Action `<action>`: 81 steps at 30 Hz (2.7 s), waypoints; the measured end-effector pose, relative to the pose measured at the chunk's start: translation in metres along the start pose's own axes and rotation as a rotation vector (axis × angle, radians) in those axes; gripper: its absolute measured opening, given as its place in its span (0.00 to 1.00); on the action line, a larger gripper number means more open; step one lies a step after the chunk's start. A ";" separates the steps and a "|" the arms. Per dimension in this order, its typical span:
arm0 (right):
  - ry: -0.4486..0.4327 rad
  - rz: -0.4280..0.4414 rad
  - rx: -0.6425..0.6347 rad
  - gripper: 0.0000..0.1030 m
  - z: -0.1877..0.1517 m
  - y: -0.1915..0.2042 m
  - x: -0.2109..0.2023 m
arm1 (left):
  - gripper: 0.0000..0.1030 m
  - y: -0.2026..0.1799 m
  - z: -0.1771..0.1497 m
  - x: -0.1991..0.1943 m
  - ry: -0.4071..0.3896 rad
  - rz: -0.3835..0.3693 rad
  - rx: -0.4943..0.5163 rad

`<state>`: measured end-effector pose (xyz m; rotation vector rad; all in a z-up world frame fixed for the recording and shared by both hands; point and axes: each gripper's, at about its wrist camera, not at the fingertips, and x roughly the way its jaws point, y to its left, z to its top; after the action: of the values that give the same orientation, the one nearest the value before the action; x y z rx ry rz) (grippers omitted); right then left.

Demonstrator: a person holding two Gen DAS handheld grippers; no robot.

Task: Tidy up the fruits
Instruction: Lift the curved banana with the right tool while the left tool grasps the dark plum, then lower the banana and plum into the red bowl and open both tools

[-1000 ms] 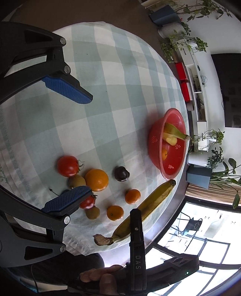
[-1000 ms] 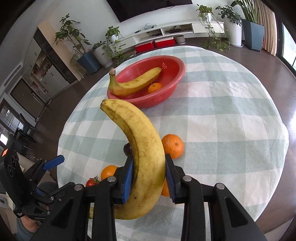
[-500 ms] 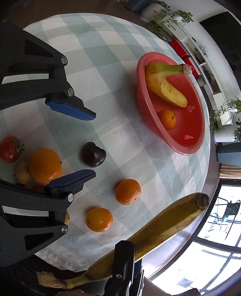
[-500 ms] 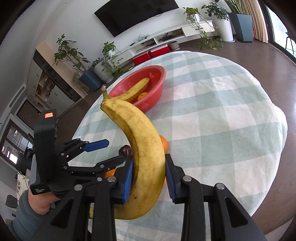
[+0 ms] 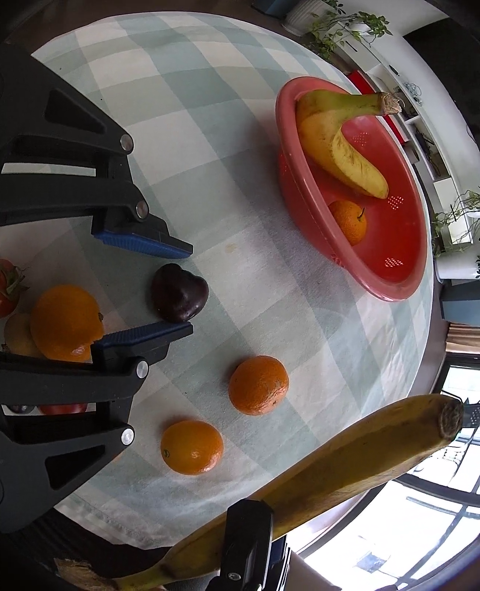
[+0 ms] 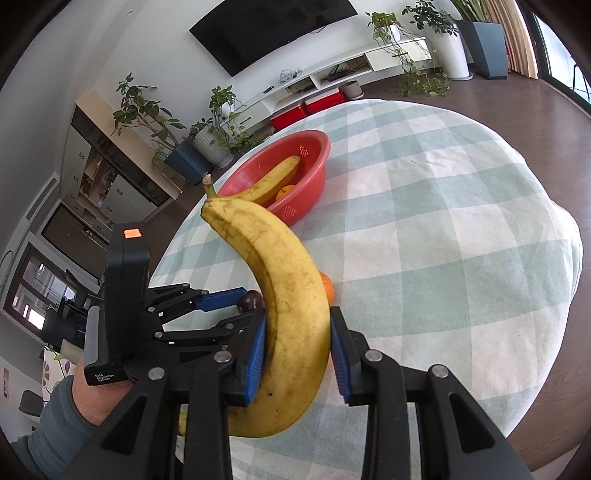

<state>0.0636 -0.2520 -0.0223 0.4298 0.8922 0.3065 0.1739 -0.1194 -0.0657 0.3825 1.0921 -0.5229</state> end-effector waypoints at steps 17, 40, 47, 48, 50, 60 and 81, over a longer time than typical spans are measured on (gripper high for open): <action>-0.026 0.028 0.019 0.34 0.002 -0.003 -0.008 | 0.28 0.019 -0.030 -0.057 -0.111 -0.070 -0.074; -0.022 -0.015 -0.089 0.34 0.132 0.041 0.043 | 0.28 0.151 0.090 -0.126 -0.279 -0.050 -0.155; 0.049 -0.062 -0.093 0.34 0.151 0.041 0.098 | 0.28 0.164 0.108 -0.059 -0.198 -0.068 -0.170; 0.054 -0.066 -0.094 0.34 0.151 0.041 0.103 | 0.28 0.164 0.109 -0.052 -0.189 -0.070 -0.169; 0.066 -0.079 -0.100 0.34 0.153 0.041 0.114 | 0.28 0.164 0.110 -0.037 -0.175 -0.075 -0.171; 0.109 -0.166 -0.112 0.34 0.150 0.034 0.146 | 0.30 0.158 0.111 -0.012 -0.165 -0.101 -0.166; 0.091 -0.194 -0.122 0.50 0.148 0.039 0.139 | 0.41 0.152 0.091 -0.053 -0.239 -0.088 -0.190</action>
<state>0.2616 -0.1920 -0.0166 0.2156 0.9905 0.2027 0.3096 -0.0331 0.0260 0.1028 0.9207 -0.5228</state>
